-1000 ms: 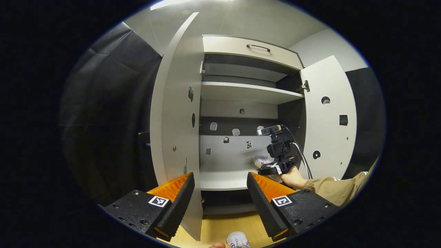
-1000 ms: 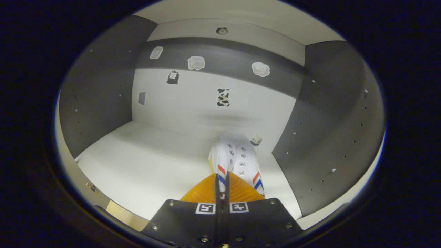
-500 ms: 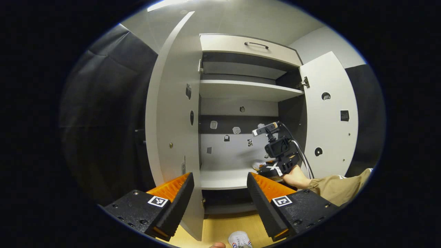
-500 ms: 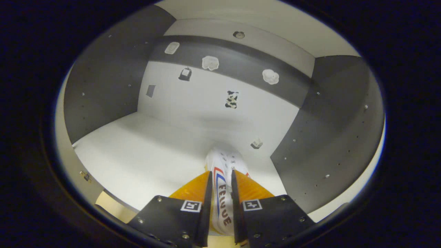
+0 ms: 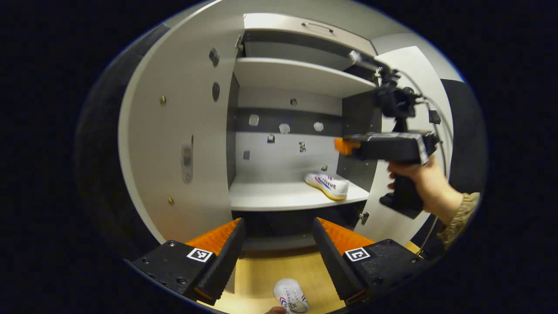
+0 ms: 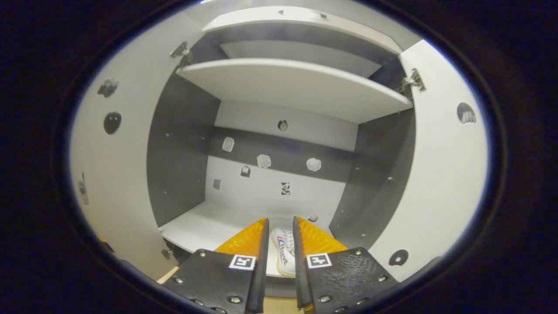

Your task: Grab one shoe with the right hand and put it into the shoe cabinet, grab the other shoe with the left hand and put it into the shoe cabinet; then close the right door with the right hand and the left door with the left hand.

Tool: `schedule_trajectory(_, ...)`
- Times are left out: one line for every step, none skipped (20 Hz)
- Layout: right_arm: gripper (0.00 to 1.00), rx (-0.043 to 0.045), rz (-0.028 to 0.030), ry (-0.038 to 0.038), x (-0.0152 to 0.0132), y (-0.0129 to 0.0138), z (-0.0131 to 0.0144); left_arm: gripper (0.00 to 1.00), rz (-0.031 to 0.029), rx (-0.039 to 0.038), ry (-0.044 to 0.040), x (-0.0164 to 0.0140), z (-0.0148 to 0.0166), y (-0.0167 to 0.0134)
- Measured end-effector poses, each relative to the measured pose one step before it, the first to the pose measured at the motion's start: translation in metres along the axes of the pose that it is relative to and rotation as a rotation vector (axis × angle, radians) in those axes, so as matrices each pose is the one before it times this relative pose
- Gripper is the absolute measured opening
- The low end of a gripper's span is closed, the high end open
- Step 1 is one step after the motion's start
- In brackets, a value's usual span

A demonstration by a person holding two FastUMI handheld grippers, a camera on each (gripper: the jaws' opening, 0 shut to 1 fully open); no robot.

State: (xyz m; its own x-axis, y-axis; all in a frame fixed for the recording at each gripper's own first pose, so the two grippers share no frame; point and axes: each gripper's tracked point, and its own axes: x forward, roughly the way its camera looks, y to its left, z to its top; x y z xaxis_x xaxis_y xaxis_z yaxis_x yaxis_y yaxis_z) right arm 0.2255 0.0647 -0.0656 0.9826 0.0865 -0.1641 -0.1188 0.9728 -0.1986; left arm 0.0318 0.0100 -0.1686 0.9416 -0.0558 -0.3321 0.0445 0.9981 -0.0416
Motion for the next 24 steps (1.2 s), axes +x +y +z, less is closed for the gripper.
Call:
schedule_trajectory(0.28,0.01300,-0.00117,-0.01986,-0.01466,-0.00301,0.00990,0.95,-0.00957,-0.02510,0.04228,0.00832,-0.01747,-0.00043)
schedule_trajectory(0.28,0.01296,-0.00146,-0.01974,-0.01391,-0.00263,0.00935,0.95,-0.00748,-0.01594,0.04032,0.00858,-0.01851,0.00118)
schedule_trajectory(0.31,0.00717,-0.00577,-0.01852,-0.01247,-0.00415,0.00870,0.95,0.00020,-0.00549,0.04267,0.00841,-0.01771,0.00270)
schedule_trajectory(0.28,0.00264,-0.00723,-0.01645,-0.01255,-0.00478,0.00825,0.96,0.00438,-0.00106,0.03726,0.00791,-0.01636,0.00516)
schedule_trajectory(0.28,-0.00023,-0.00813,-0.01795,-0.01189,-0.00446,0.00926,0.96,-0.00023,0.00361,0.03816,0.00887,-0.01515,0.00481)
schedule_trajectory(0.28,0.00180,-0.00432,-0.01593,-0.01102,-0.00262,0.00942,0.97,-0.00246,0.00200,0.03049,0.00954,-0.01470,0.00175)
schedule_trajectory(0.28,0.00432,-0.00444,-0.01124,-0.01118,-0.00235,0.00878,0.97,-0.00840,0.00340,0.02973,0.00912,-0.01349,0.00127)
schedule_trajectory(0.28,0.00476,-0.00520,-0.01118,-0.00922,-0.00278,0.00813,0.97,-0.00743,0.00229,0.03517,0.00811,-0.01603,0.00130)
schedule_trajectory(0.28,0.00533,-0.00547,-0.01396,-0.00858,-0.00183,0.00773,0.97,-0.00326,-0.00061,0.04438,0.00765,-0.01665,0.00195)
schedule_trajectory(0.28,0.00468,-0.00388,-0.01396,-0.00789,-0.00208,0.00851,0.97,0.00042,-0.00389,0.03919,0.00886,-0.01590,0.00272)
schedule_trajectory(0.28,0.00138,-0.00590,-0.01069,-0.00789,-0.00212,0.00683,0.97,0.00510,0.00048,0.04113,0.00880,-0.01658,0.00408)
schedule_trajectory(0.28,0.00067,-0.00399,-0.00575,-0.00836,-0.00227,0.00351,0.97,0.00902,0.00403,0.04714,0.00949,-0.01965,0.00422)
schedule_trajectory(0.28,-0.00024,0.00001,-0.00105,-0.00617,-0.00069,0.00331,0.97,0.00786,0.00855,0.05657,0.00862,-0.01914,0.00369)
schedule_trajectory(0.28,-0.00426,-0.00428,-0.00550,-0.00548,-0.00315,0.00248,0.98,0.00123,0.01006,0.05270,0.00838,-0.01872,0.00278)
schedule_trajectory(0.28,-0.00735,-0.01150,-0.00283,-0.00427,-0.00541,0.00138,0.98,-0.00244,0.00782,0.05509,0.00743,-0.01794,0.00138)
schedule_trajectory(0.31,-0.00717,-0.01209,-0.00114,-0.00393,-0.00557,-0.00074,0.97,-0.00959,0.00353,0.04490,0.00913,-0.01845,-0.00045)
schedule_trajectory(0.31,-0.00042,-0.00846,-0.00007,-0.00379,-0.00393,0.00036,0.97,-0.00983,-0.00020,0.04302,0.00705,-0.01537,-0.00180)
schedule_trajectory(0.28,0.00358,-0.00646,0.00254,-0.00262,-0.00248,-0.00021,0.97,-0.01034,-0.00369,0.03957,0.00722,-0.01346,-0.00228)
schedule_trajectory(0.28,0.00429,-0.00670,0.00215,-0.00228,-0.00339,-0.00040,0.97,0.00008,-0.00282,0.03670,0.00633,-0.01190,-0.00061)
schedule_trajectory(0.28,0.00134,-0.00717,-0.00082,-0.00014,-0.00440,-0.00008,0.97,0.00212,0.00038,0.03145,0.00602,-0.01127,0.00044)
schedule_trajectory(0.28,-0.00314,-0.00749,-0.00114,-0.00078,-0.00298,0.00027,0.97,0.00243,0.00319,0.02608,0.00515,-0.00769,0.00072)
schedule_trajectory(0.28,-0.00786,-0.00522,-0.00540,0.00059,-0.00274,-0.00045,0.98,0.00234,0.00491,0.02892,0.00445,-0.00858,0.00087)
schedule_trajectory(0.28,-0.00966,-0.00593,-0.00360,-0.00004,-0.00264,0.00082,0.97,-0.00688,-0.00454,0.02473,0.00386,-0.00593,-0.00150)
schedule_trajectory(0.28,-0.01019,-0.00273,-0.00408,-0.00185,-0.00141,0.00069,0.98,-0.01549,-0.01074,0.00791,0.00528,-0.00166,-0.00433)
